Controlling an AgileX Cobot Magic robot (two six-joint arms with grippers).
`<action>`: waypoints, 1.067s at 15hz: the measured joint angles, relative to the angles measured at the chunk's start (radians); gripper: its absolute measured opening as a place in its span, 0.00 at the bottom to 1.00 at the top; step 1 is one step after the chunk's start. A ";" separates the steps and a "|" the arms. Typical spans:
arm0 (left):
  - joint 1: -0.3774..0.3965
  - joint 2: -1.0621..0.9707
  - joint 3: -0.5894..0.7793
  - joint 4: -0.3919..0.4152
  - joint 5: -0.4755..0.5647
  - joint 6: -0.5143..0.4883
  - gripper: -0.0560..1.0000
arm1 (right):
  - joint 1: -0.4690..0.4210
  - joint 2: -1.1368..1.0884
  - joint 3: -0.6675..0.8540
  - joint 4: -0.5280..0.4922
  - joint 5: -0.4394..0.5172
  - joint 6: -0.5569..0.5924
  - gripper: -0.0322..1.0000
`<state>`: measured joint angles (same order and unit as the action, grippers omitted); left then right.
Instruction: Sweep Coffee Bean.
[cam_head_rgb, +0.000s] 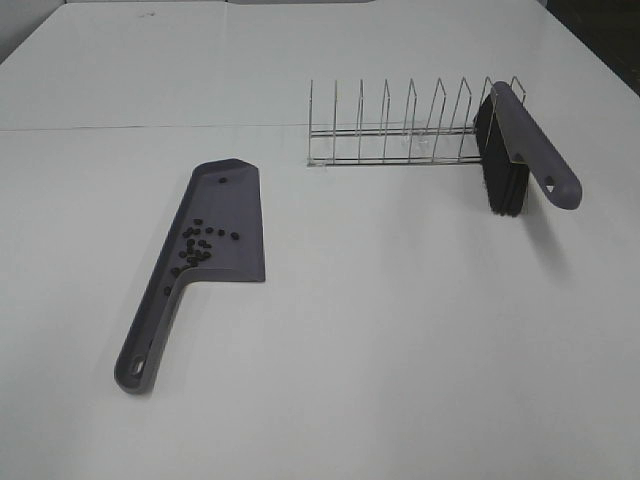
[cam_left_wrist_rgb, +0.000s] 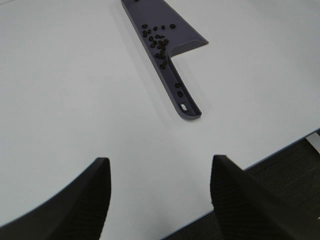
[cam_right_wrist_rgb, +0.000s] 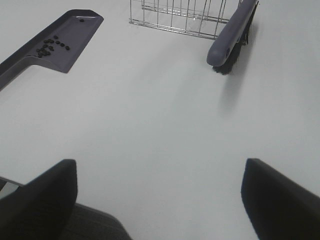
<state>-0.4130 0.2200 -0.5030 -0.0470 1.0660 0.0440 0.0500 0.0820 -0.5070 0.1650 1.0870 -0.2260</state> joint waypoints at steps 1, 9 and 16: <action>0.000 0.000 0.000 -0.001 0.000 0.000 0.57 | 0.000 0.000 0.000 0.001 0.000 0.000 0.81; 0.000 0.000 0.000 -0.001 0.000 0.000 0.57 | 0.000 0.000 0.000 0.001 0.000 0.000 0.81; 0.284 -0.001 0.000 -0.003 0.000 0.000 0.57 | 0.000 0.000 0.000 0.001 0.000 0.000 0.81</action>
<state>-0.1290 0.2190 -0.5030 -0.0500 1.0660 0.0440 0.0500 0.0820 -0.5070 0.1660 1.0870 -0.2260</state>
